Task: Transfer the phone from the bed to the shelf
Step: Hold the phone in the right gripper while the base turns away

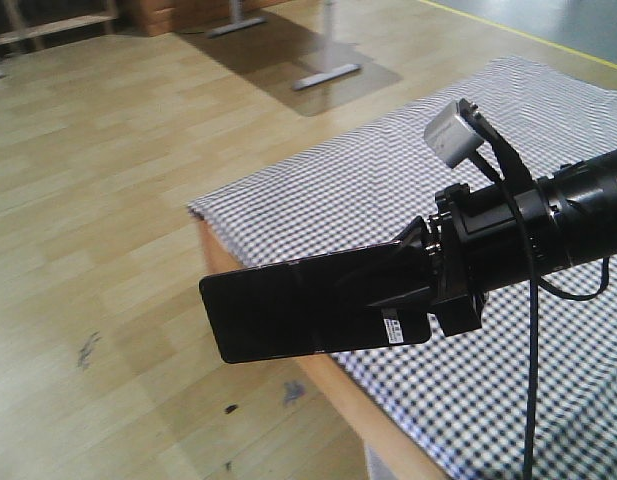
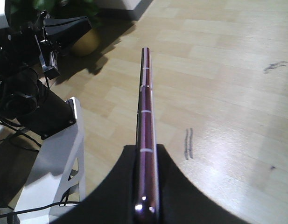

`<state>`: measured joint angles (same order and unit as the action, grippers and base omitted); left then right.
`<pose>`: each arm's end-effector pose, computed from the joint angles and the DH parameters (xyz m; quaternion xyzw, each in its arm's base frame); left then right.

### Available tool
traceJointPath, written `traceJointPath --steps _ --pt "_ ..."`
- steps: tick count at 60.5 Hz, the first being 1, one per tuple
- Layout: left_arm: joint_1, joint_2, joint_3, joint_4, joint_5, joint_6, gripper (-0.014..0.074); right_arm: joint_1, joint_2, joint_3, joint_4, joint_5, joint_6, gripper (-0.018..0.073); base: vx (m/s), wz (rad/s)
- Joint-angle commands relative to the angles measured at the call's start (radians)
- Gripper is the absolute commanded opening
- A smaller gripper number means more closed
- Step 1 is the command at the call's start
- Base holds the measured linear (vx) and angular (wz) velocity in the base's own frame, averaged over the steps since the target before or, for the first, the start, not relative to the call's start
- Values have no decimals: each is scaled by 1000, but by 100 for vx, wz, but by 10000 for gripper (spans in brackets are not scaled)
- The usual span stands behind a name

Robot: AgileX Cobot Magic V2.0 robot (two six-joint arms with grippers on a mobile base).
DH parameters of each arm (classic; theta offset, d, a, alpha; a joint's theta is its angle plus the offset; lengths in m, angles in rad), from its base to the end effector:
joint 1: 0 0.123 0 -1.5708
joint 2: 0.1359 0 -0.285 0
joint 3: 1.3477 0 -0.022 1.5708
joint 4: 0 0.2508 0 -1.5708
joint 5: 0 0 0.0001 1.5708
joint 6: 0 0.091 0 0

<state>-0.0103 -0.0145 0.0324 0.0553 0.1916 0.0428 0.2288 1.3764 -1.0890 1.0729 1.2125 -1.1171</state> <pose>0.0561 0.0004 0.1857 0.0367 0.7480 0.0327 0.6619 0.2329 0.1311 0.3330 -0.4239 0.7578 0.4145 0.2724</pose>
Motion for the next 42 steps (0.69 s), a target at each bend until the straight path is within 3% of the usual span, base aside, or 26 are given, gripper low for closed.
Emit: traceJointPath --steps 1,42 --pt "-2 -10 -26 -5 -73 -4 1 1 -33 -26 88 77 -6 -1 -16 63" --pt "-2 -10 -26 -5 -73 -4 1 1 -33 -26 88 77 -6 -1 -15 59"
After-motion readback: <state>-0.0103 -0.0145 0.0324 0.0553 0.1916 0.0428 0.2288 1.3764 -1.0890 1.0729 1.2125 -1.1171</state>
